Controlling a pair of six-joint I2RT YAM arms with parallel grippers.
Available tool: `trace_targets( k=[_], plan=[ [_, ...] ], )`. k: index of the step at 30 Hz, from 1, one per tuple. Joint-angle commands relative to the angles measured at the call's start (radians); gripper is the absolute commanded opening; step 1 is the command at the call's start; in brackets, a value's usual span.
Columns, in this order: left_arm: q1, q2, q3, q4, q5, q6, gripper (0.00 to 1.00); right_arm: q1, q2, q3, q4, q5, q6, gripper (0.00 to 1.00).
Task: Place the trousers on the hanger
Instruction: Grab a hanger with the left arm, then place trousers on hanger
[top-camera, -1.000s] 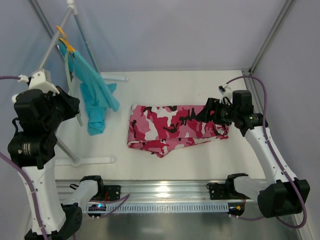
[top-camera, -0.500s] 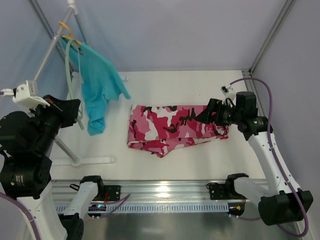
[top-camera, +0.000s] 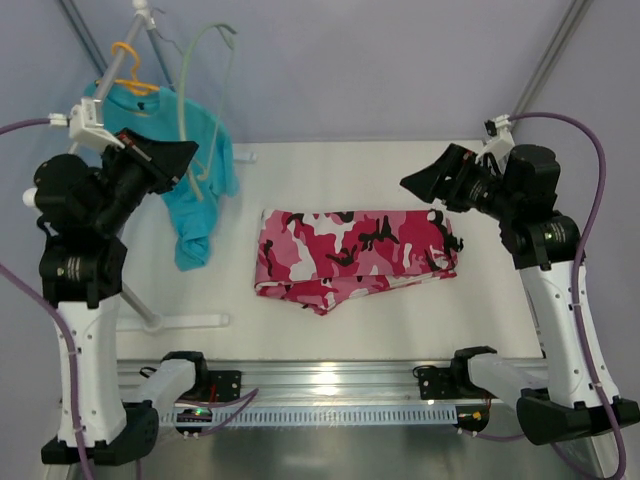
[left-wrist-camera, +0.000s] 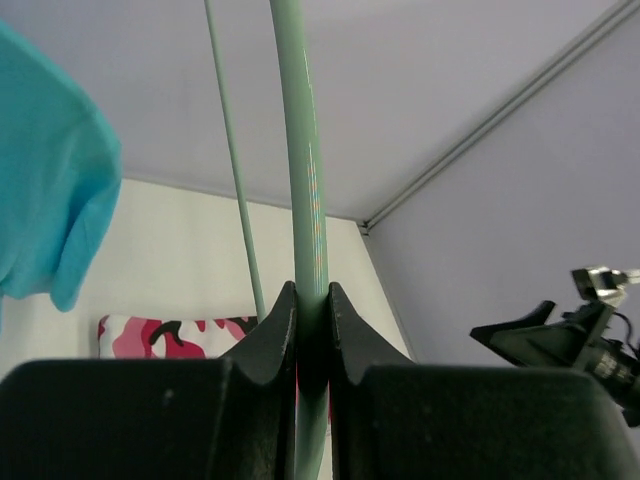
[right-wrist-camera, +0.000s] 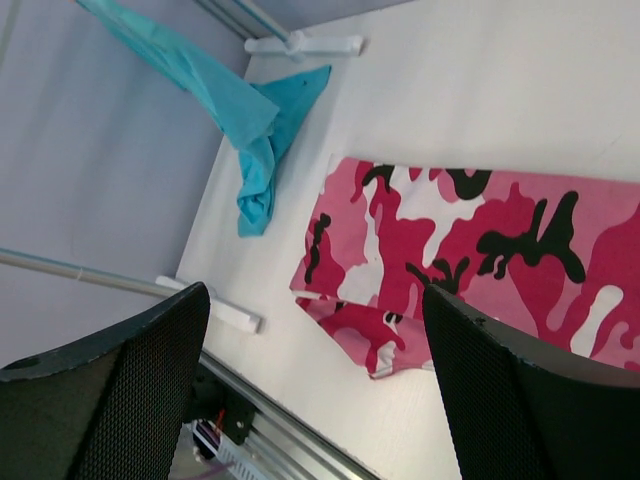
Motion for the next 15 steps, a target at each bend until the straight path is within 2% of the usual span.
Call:
trace_targets(
  k=[1, 2, 3, 4, 5, 7, 11, 15],
  plan=[
    [-0.09, 0.08, -0.03, 0.15, -0.113, 0.014, 0.01, 0.015, 0.062, 0.101, 0.013, 0.081, 0.089, 0.89],
    [-0.186, 0.101, -0.026, 0.149, -0.167, 0.038, 0.0, 0.021, 0.092, 0.136, 0.013, 0.1, 0.097, 0.89],
    [-0.314, 0.159, -0.009, 0.146, -0.302, 0.099, 0.0, 0.029, 0.108, 0.169, 0.009, 0.139, 0.107, 0.89],
    [-0.316, 0.19, 0.008, 0.146, -0.303, 0.127, 0.0, 0.033, 0.12, 0.169, 0.004, 0.163, 0.111, 0.89],
    [-0.405, 0.221, 0.019, 0.152, -0.409, 0.15, 0.0, 0.038, 0.143, 0.19, 0.001, 0.195, 0.117, 0.89],
    [-0.492, 0.305, 0.028, 0.179, -0.485, 0.163, 0.0, 0.047, 0.159, 0.204, 0.001, 0.239, 0.129, 0.89],
    [-0.607, 0.387, -0.029, 0.285, -0.613, 0.195, 0.0, 0.101, 0.201, 0.226, -0.009, 0.368, 0.138, 0.89],
    [-0.731, 0.437, -0.148, 0.394, -0.703, 0.22, 0.0, 0.216, 0.267, 0.25, 0.006, 0.494, 0.161, 0.89]
  ],
)
